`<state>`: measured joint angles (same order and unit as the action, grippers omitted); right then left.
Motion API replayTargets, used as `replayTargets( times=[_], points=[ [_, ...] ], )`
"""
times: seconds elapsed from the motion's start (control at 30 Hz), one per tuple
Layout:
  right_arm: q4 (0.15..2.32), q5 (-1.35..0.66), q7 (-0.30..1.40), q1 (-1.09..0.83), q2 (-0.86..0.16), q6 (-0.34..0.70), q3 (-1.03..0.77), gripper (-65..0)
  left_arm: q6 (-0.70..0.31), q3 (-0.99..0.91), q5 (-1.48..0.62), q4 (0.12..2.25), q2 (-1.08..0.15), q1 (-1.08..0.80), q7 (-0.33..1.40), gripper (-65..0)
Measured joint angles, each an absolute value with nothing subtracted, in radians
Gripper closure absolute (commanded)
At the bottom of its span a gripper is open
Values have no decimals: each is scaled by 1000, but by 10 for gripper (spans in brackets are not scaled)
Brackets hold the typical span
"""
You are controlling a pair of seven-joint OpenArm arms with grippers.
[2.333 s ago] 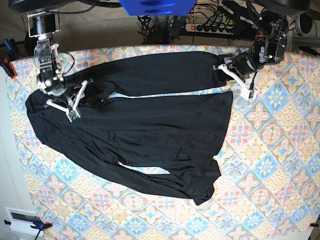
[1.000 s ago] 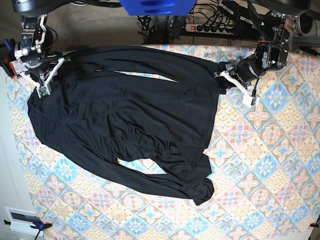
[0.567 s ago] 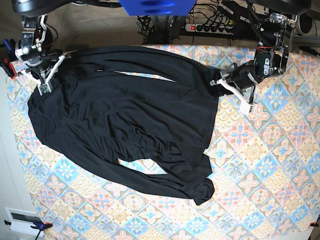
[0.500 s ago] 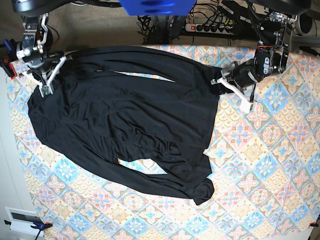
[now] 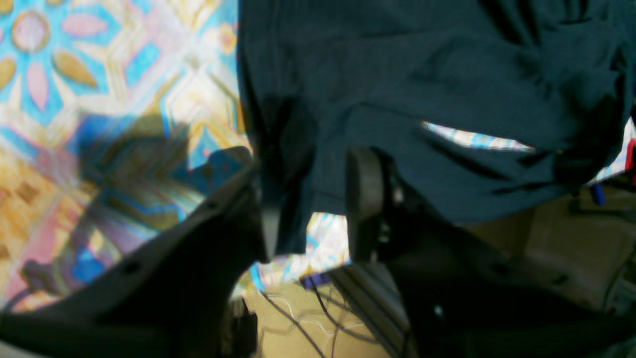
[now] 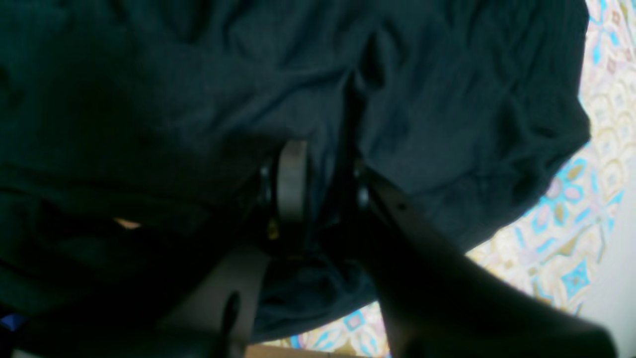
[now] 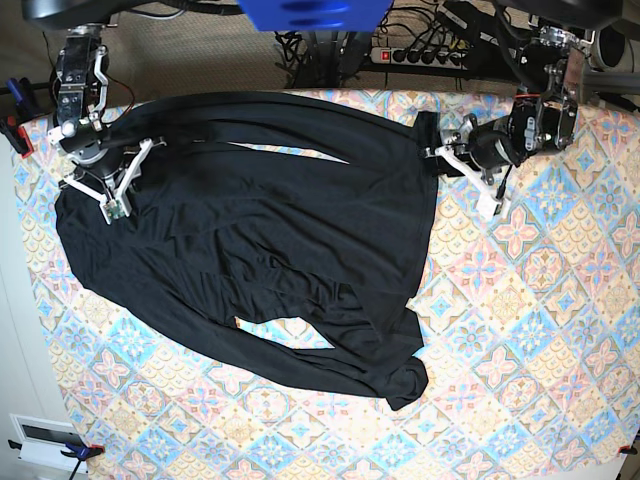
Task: Layout the t-shirt on the table in an organized manner, then fold the t-shirt properly
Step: 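Release the left gripper and reach it down to the shirt hem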
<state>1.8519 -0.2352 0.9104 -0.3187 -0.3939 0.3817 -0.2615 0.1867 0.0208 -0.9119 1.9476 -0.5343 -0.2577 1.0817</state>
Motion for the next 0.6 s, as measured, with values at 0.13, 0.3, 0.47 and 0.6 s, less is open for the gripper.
replayTargets(
  times=[0.13,0.3,0.47,0.6],
  points=[
    [1851,-235,910,-321,-394,381,-261,-106,184,20,-916,1916,-531,-167,1079,-313],
    [1851,-236,909,-319,-395,381,-260,-106,184,15,-911,1842,-496,-29,1073,-330],
    [1851,-236,910,-321,-396,381,-264,-106,187,23,-900,1653,-445,152,1010,-330],
    [1851,-237,909,-319,-393,381,-264,-106,185,22,-892,1439,-366,311,1003,-330]
  ],
)
